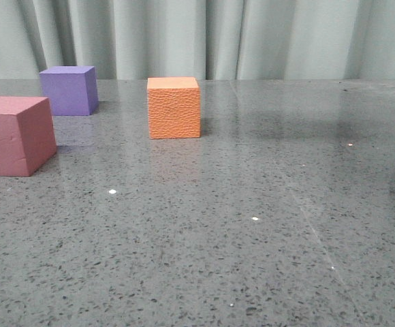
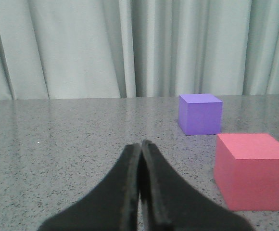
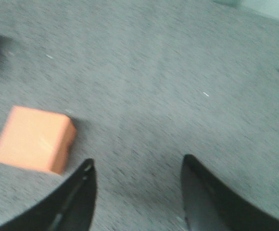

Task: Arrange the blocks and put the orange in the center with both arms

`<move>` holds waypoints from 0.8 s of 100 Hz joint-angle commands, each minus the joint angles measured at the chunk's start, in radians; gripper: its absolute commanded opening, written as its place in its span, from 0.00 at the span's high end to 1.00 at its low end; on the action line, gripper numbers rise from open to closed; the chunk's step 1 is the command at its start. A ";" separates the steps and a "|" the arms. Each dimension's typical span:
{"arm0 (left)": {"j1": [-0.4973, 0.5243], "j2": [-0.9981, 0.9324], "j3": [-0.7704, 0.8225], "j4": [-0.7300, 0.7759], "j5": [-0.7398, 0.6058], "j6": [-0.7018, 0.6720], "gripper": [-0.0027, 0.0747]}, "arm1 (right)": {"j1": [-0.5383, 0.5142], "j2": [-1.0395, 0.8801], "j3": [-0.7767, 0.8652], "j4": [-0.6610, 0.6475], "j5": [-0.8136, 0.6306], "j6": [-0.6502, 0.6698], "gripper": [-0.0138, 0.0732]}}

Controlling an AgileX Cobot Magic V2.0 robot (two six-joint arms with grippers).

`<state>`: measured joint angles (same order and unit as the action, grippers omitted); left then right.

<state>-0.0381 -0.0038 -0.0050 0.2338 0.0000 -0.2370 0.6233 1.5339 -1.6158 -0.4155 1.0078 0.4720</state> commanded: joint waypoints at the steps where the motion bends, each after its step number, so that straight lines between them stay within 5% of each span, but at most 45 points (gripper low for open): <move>1: -0.005 -0.031 0.055 -0.003 -0.074 -0.002 0.99 | -0.032 -0.151 0.104 -0.044 -0.091 -0.009 0.52; 35: -0.005 -0.031 0.055 -0.003 -0.074 -0.002 0.99 | -0.140 -0.620 0.634 -0.044 -0.223 0.032 0.93; 80: -0.005 -0.031 0.055 -0.003 -0.074 -0.002 0.99 | -0.142 -1.018 0.857 -0.041 -0.198 0.036 0.92</move>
<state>-0.0381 -0.0038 -0.0050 0.2338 0.0000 -0.2370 0.4864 0.5477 -0.7457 -0.4221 0.8567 0.5062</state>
